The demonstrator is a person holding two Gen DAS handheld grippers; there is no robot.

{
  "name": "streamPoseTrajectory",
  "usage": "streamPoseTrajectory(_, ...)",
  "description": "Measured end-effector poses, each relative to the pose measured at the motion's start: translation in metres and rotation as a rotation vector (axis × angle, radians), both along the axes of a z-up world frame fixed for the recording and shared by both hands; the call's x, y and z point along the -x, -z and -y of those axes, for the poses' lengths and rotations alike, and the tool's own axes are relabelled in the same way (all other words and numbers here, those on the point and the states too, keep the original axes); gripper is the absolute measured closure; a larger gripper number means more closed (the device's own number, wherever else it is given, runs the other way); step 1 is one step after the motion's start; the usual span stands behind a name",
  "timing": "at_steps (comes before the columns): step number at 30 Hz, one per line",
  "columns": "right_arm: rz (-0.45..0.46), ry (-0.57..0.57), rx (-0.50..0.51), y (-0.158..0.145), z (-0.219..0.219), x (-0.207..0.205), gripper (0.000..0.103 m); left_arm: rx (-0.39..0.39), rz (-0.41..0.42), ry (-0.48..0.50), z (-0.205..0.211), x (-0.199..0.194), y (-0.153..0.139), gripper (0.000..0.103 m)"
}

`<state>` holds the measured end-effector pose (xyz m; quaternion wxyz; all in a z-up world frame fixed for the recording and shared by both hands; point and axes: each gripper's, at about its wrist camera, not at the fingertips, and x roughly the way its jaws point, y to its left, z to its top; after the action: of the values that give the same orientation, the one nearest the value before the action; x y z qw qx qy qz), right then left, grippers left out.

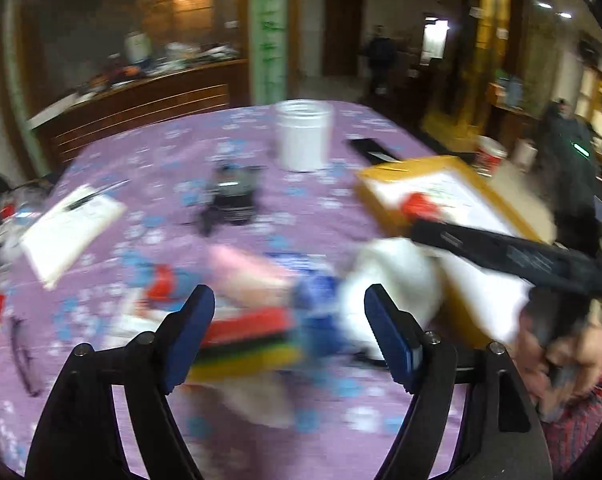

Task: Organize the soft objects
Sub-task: 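Grasp the white towel with the right gripper while the left grasps the white wet-wipe pack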

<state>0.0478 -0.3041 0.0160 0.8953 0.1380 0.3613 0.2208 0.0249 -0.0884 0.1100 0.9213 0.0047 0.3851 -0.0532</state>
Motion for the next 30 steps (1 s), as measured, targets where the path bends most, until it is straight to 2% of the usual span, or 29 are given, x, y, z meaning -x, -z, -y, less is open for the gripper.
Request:
streamPoseTrajectory(4, -0.048, -0.081, 0.016, 0.011, -0.029, 0.0, 0.03, 0.025, -0.054, -0.061, -0.038, -0.025, 0.02, 0.026)
streamPoseTrajectory(7, -0.05, -0.074, 0.057, 0.013, -0.039, -0.008, 0.03, 0.06, -0.156, -0.068, -0.052, -0.041, 0.046, 0.026)
streamPoseTrajectory(11, -0.083, -0.047, 0.154, 0.025, -0.052, -0.018, 0.029, 0.119, -0.181, 0.011, -0.05, -0.023, 0.056, 0.026)
streamPoseTrajectory(15, -0.114, -0.153, 0.148, 0.036, -0.067, -0.006, 0.028, 0.106, -0.177, 0.059, -0.039, 0.005, 0.063, 0.026)
streamPoseTrajectory(18, -0.069, -0.243, 0.193, 0.036, -0.085, 0.02, 0.027, 0.062, -0.166, 0.068, -0.03, 0.02, 0.066, 0.026)
streamPoseTrajectory(21, -0.023, -0.268, 0.282, 0.04, -0.099, 0.04, 0.027, 0.023, -0.159, 0.066, -0.029, 0.03, 0.068, 0.026)
streamPoseTrajectory(25, 0.044, -0.285, 0.376, 0.04, -0.108, 0.063, 0.027, 0.052, -0.152, 0.076, -0.045, 0.039, 0.065, 0.026)
streamPoseTrajectory(30, 0.077, -0.323, 0.435, 0.046, -0.109, 0.084, 0.025, 0.051, -0.138, 0.013, -0.075, 0.05, 0.067, 0.026)
